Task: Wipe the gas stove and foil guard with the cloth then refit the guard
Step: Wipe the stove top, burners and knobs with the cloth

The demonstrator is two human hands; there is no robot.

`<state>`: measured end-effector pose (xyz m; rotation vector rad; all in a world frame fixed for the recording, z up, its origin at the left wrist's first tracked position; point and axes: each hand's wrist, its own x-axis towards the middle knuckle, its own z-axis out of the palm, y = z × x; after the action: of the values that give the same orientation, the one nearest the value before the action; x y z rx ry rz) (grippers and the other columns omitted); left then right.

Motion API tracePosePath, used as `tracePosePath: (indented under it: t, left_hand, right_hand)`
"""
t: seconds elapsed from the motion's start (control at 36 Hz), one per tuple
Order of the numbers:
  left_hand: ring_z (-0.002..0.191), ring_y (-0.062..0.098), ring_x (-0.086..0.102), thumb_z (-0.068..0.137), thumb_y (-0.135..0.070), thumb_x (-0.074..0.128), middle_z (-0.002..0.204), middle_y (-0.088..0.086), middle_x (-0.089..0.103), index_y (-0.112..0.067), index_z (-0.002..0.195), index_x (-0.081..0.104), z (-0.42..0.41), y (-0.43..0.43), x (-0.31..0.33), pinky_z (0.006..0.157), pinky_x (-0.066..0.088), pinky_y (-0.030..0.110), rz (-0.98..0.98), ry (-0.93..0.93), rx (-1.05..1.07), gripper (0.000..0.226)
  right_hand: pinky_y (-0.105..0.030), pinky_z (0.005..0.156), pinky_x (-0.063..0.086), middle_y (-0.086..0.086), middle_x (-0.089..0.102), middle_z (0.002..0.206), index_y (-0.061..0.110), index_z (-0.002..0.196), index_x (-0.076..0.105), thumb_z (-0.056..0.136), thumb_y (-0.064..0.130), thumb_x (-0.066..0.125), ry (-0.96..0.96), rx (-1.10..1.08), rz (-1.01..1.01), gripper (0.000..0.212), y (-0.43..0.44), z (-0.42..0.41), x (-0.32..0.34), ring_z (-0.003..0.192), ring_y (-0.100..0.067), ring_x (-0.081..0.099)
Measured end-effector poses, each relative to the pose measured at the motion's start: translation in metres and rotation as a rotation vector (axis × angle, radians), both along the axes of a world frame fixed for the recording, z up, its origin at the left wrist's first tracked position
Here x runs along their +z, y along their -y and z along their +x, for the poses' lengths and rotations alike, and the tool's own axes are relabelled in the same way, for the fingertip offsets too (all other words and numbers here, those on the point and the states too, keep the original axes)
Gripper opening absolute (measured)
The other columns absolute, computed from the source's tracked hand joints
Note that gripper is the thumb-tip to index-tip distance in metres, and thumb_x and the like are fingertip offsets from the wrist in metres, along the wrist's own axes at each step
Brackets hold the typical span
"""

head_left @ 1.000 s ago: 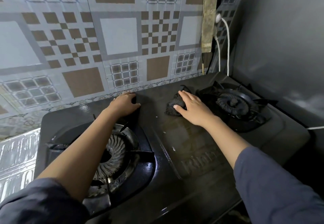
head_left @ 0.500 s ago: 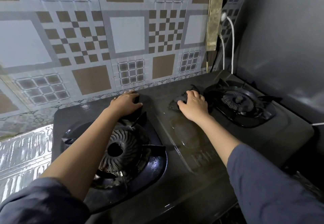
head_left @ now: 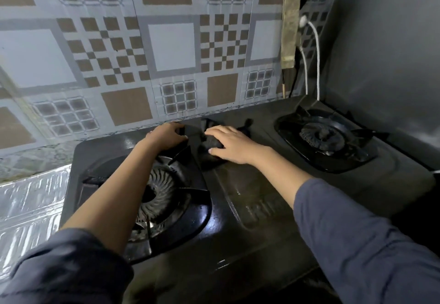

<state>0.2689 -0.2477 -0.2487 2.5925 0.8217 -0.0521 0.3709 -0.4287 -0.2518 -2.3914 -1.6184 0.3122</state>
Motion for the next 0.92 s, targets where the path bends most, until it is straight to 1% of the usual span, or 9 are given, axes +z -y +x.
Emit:
tracePosePath:
  t: [0.08, 0.17, 0.28, 0.47, 0.61, 0.69, 0.75, 0.81, 0.92]
  left_hand:
    - [0.116, 0.03, 0.051, 0.089, -0.031, 0.056, 0.129, 0.011, 0.054, -0.021, 0.134, 0.046, 0.003, 0.006, 0.004, 0.099, 0.042, 0.041, -0.007, 0.002, 0.004, 0.047]
    - [0.114, 0.031, 0.051, 0.089, -0.031, 0.057, 0.127, 0.013, 0.055, -0.018, 0.134, 0.047, 0.007, 0.009, 0.004, 0.095, 0.043, 0.04, 0.018, 0.009, -0.005, 0.047]
    - [0.118, 0.03, 0.05, 0.09, -0.033, 0.056, 0.132, 0.012, 0.052, -0.018, 0.138, 0.042, 0.016, 0.018, 0.002, 0.098, 0.042, 0.038, 0.039, 0.007, -0.087, 0.052]
    - [0.119, 0.03, 0.05, 0.091, -0.034, 0.052, 0.134, 0.012, 0.051, -0.018, 0.137, 0.043, 0.022, 0.025, 0.002, 0.103, 0.041, 0.043, 0.021, 0.005, -0.171, 0.049]
    - [0.117, 0.031, 0.052, 0.089, -0.036, 0.055, 0.131, 0.014, 0.054, -0.016, 0.133, 0.047, 0.021, 0.024, 0.004, 0.101, 0.043, 0.043, 0.02, 0.039, -0.178, 0.049]
    - [0.119, 0.031, 0.05, 0.089, -0.035, 0.057, 0.131, 0.013, 0.054, -0.015, 0.128, 0.052, 0.019, 0.022, 0.001, 0.102, 0.041, 0.043, -0.003, 0.063, -0.186, 0.045]
    - [0.121, 0.03, 0.049, 0.088, -0.035, 0.058, 0.133, 0.011, 0.053, -0.014, 0.126, 0.054, 0.018, 0.02, 0.0, 0.103, 0.04, 0.042, -0.017, 0.086, -0.196, 0.044]
    - [0.126, 0.029, 0.046, 0.087, -0.036, 0.059, 0.139, 0.009, 0.049, -0.015, 0.132, 0.05, 0.017, 0.018, -0.001, 0.106, 0.038, 0.04, -0.032, 0.098, -0.199, 0.05]
    - [0.13, 0.028, 0.042, 0.086, -0.04, 0.06, 0.143, 0.007, 0.044, -0.016, 0.136, 0.045, 0.016, 0.015, -0.004, 0.109, 0.035, 0.041, -0.049, 0.097, -0.202, 0.058]
  right_hand:
    - [-0.032, 0.112, 0.016, 0.007, 0.022, 0.153, 0.026, 0.143, 0.027, 0.093, 0.035, 0.047, -0.042, 0.068, -0.01, 0.055, 0.019, 0.006, 0.003, 0.141, -0.014, 0.017]
    - [-0.035, 0.114, 0.019, 0.01, 0.021, 0.153, 0.03, 0.143, 0.028, 0.092, 0.035, 0.047, -0.066, 0.025, -0.021, 0.054, 0.037, 0.017, 0.005, 0.141, -0.012, 0.017]
    - [-0.038, 0.113, 0.02, 0.013, 0.019, 0.153, 0.033, 0.142, 0.026, 0.092, 0.04, 0.045, -0.085, -0.163, -0.007, 0.054, 0.055, 0.03, 0.003, 0.142, -0.015, 0.015]
    - [-0.04, 0.112, 0.022, 0.009, 0.021, 0.153, 0.03, 0.142, 0.028, 0.091, 0.044, 0.045, -0.154, -0.476, 0.071, 0.055, 0.073, 0.02, -0.004, 0.14, -0.023, 0.019]
    - [-0.041, 0.108, 0.027, 0.006, 0.023, 0.153, 0.027, 0.142, 0.028, 0.091, 0.047, 0.039, -0.05, -0.703, 0.083, 0.055, 0.077, -0.002, -0.009, 0.136, -0.028, 0.026]
    - [-0.042, 0.108, 0.026, 0.004, 0.022, 0.153, 0.023, 0.143, 0.026, 0.092, 0.047, 0.035, 0.027, -0.797, 0.065, 0.057, 0.07, -0.015, -0.013, 0.136, -0.03, 0.025]
    - [-0.044, 0.11, 0.023, 0.002, 0.021, 0.153, 0.021, 0.143, 0.025, 0.092, 0.047, 0.034, 0.034, -0.832, 0.069, 0.058, 0.062, -0.02, -0.014, 0.137, -0.03, 0.023]
    - [-0.045, 0.111, 0.022, 0.001, 0.023, 0.153, 0.021, 0.142, 0.028, 0.092, 0.05, 0.035, 0.032, -0.842, 0.086, 0.059, 0.053, -0.022, -0.014, 0.137, -0.03, 0.023]
    - [-0.045, 0.11, 0.023, 0.001, 0.027, 0.151, 0.022, 0.14, 0.032, 0.089, 0.058, 0.037, 0.036, -0.744, 0.128, 0.062, 0.032, -0.032, -0.016, 0.135, -0.03, 0.026]
